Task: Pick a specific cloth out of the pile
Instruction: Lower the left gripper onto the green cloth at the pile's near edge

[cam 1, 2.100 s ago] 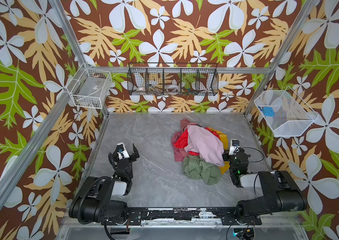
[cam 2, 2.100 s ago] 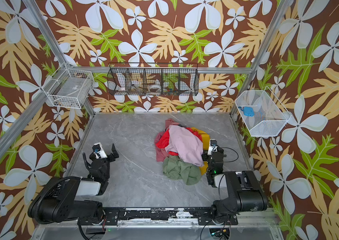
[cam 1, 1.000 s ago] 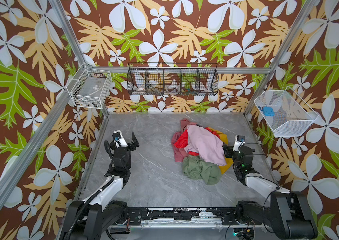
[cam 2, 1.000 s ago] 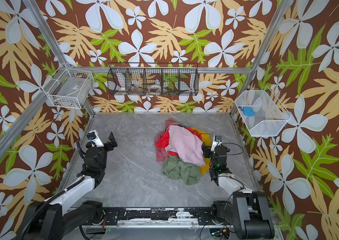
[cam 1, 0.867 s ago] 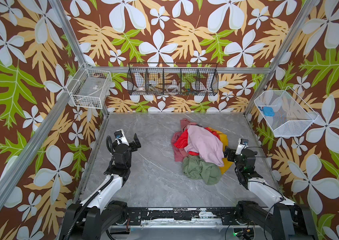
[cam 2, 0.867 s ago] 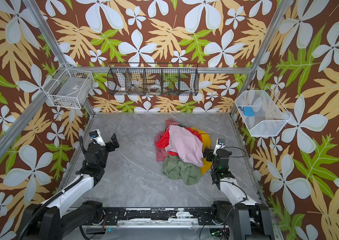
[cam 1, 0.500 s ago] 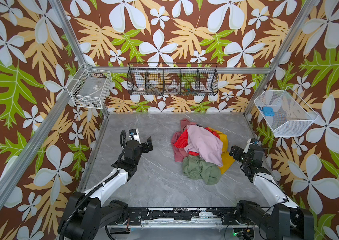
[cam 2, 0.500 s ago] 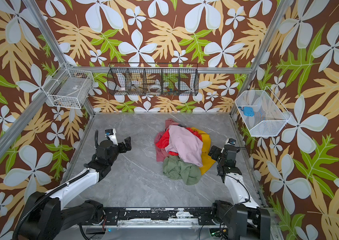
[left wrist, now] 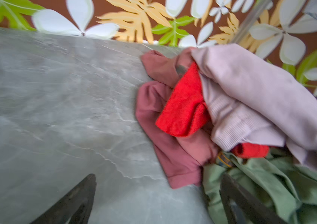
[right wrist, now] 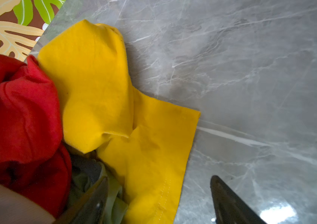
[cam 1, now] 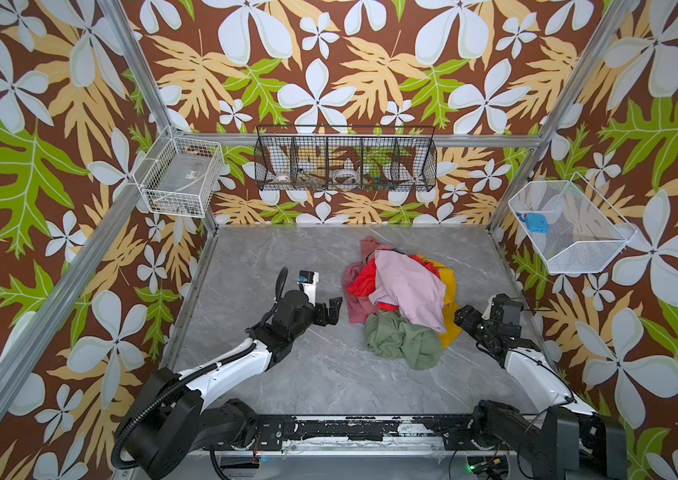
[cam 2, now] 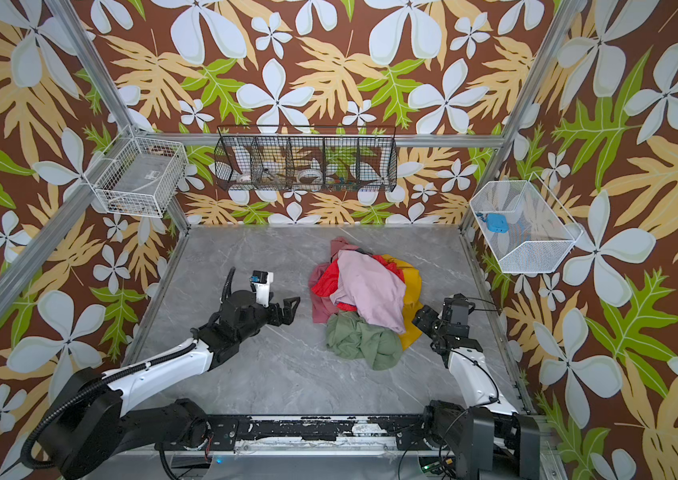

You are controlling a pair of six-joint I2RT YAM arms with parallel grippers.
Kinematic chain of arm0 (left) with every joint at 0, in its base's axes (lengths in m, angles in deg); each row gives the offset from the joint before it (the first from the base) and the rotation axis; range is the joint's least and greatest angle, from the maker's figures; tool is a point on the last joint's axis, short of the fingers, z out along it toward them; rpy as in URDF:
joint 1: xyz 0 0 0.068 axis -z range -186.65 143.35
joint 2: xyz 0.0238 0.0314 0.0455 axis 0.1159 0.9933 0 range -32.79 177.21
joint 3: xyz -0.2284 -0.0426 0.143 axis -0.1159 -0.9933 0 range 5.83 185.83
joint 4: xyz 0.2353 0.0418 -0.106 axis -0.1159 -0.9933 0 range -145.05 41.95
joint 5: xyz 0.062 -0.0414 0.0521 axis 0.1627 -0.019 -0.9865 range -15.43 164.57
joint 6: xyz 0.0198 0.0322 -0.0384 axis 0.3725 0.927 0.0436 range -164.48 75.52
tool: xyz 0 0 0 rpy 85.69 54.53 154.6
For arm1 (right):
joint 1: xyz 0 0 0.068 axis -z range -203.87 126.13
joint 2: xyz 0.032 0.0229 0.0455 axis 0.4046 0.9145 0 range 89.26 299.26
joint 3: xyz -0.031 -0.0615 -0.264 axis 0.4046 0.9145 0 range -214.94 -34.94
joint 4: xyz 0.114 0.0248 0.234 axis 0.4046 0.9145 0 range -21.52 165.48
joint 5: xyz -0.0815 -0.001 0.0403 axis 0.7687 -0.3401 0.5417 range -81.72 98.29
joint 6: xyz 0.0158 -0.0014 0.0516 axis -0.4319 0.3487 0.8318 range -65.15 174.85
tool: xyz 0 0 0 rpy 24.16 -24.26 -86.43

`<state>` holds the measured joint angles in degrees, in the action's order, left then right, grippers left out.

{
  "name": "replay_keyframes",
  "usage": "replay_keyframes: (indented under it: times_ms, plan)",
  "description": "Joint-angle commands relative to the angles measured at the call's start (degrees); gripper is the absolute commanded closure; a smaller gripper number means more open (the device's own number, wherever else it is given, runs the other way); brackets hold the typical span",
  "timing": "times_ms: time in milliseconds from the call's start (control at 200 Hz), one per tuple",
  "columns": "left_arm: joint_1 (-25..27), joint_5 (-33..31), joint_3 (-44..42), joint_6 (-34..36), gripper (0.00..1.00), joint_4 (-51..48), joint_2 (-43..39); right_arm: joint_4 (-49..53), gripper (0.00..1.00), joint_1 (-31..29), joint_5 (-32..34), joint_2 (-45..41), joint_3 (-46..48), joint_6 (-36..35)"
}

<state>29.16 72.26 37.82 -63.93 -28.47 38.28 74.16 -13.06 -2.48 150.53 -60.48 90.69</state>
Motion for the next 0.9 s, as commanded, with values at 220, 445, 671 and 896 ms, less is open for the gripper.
replay_keyframes:
  times_ms: [220, 445, 671, 896]
  plan:
    - [11.39, 10.19, 6.51, -0.37, 0.01, 0.03, 11.13, -0.07, 0.12, 0.91, -2.95, -2.22, 1.64, 1.26]
    - [14.85, 11.97, 12.66, -0.01, 0.04, -3.36, 19.32, 0.02, 0.09, 3.50, -4.25, -6.33, 3.82, 2.05]
    - [15.85, 13.25, 18.48, -0.26, 0.23, -7.36, 26.14, 0.32, 0.06, 3.69, -2.46, -10.07, 5.71, 2.60]
    - [16.84, 12.31, 21.57, 0.88, 0.77, -9.31, 25.34, -4.11, 0.06, 3.69, -5.94, -12.45, 7.90, 5.09]
